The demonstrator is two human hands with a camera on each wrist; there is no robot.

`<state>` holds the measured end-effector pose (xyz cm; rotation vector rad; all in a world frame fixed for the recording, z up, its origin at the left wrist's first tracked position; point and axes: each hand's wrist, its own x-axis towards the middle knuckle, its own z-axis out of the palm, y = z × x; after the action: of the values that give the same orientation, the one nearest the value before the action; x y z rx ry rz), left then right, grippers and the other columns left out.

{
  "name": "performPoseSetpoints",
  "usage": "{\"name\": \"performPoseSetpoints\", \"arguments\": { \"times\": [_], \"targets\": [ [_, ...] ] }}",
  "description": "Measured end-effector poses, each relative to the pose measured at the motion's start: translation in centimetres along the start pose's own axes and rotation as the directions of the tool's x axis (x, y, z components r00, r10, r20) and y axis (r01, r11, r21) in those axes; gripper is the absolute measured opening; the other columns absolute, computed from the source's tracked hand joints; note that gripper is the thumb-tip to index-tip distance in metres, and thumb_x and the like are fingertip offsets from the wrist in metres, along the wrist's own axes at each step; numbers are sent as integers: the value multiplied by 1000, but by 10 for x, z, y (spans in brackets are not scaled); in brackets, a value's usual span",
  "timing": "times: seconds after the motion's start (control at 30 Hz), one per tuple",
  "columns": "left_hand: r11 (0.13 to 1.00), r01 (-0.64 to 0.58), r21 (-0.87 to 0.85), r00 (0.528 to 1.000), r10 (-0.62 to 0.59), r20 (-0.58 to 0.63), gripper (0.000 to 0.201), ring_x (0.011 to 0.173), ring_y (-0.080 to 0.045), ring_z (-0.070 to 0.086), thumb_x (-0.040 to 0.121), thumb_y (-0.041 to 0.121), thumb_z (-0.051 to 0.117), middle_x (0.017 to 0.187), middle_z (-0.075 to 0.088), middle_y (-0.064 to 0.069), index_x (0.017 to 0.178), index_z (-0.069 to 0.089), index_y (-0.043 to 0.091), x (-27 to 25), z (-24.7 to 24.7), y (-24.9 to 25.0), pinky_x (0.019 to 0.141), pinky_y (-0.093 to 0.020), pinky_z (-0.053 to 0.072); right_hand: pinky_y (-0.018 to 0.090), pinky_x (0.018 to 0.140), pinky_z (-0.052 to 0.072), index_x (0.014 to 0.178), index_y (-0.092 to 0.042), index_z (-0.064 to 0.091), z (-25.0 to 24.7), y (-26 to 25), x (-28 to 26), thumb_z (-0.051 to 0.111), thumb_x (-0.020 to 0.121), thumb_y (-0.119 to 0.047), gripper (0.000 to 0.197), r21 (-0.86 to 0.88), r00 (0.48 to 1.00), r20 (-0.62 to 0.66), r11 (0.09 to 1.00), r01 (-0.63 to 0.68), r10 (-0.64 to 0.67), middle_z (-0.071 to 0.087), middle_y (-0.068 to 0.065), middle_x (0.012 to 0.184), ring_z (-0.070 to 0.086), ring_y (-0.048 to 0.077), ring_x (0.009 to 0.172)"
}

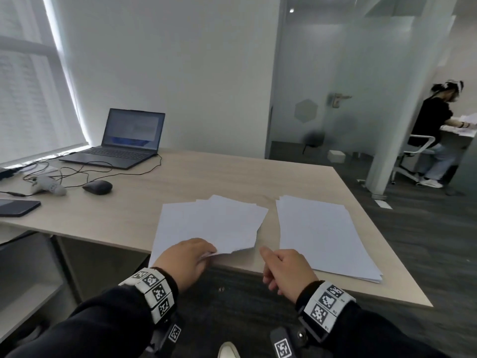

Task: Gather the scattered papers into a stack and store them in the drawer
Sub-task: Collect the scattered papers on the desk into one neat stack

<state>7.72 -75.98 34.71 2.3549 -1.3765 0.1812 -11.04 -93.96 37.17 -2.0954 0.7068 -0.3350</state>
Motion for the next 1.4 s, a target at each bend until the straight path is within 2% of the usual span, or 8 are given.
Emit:
{"name": "performPoseSetpoints", "arguments": {
  "times": [0.27,0.4,0.63,0.73,0.83,1.0,1.17,1.4],
  "targets": [
    [992,-114,-61,988,107,-107,26,81,-2,62,82,49,47,85,63,21,86,66,33,-17,-15,10,72,-26,52,33,53,57,118,-7,53,4,-14,4,39,92,-71,71,479,886,345,754,-450,309,77,23,93,76,34,72],
    [987,-137,-80,990,134,-42,32,78,3,57,78,62,56,82,62,19,81,63,31,-26,-16,16,71,-23,49,32,39,53,109,-1,59,5,-19,9,54,101,-27,28,671,905,303,608,-425,299,74,21,88,69,33,53],
    [935,154,-319,988,-149,40,69,99,1,57,75,85,31,103,64,18,99,66,31,-26,-25,2,89,-26,45,40,77,47,79,-2,62,12,-14,25,58,83,1,6,489,956,197,824,-286,215,64,19,84,62,32,84],
    [901,405,-157,911,-412,-18,43,119,-10,53,84,61,54,130,56,15,119,57,36,-19,-24,-18,102,-35,44,40,82,52,79,-11,68,10,-17,26,58,81,-4,13,383,978,182,908,-167,103,71,11,85,67,31,86],
    [798,598,-73,801,-598,27,65,131,-21,47,83,58,56,145,47,9,142,39,35,-15,-27,-29,106,-43,39,35,83,57,96,-14,72,7,-17,24,52,88,5,28,410,991,133,909,-73,19,78,6,98,73,24,89],
    [571,651,-499,713,-686,145,81,135,-32,44,86,59,57,150,44,-9,152,28,21,9,-36,-33,112,-42,34,36,77,59,104,-17,71,-11,-20,25,51,91,6,33,482,997,39,875,45,-73,79,6,93,75,23,86],
    [537,481,-693,807,-581,110,32,86,-27,73,92,43,59,94,77,-4,102,71,16,34,-51,-5,83,-40,58,45,87,55,101,-23,70,-39,-24,27,52,94,-5,27,456,989,-92,878,144,-114,77,9,99,71,35,95],
    [429,185,-884,923,-385,7,23,92,-29,72,90,4,61,96,77,-4,101,70,21,82,-42,51,80,-41,57,21,72,56,100,-30,69,-94,-13,34,59,94,-10,24,393,964,-221,891,227,-148,77,-13,94,73,4,83]
  ]
}}
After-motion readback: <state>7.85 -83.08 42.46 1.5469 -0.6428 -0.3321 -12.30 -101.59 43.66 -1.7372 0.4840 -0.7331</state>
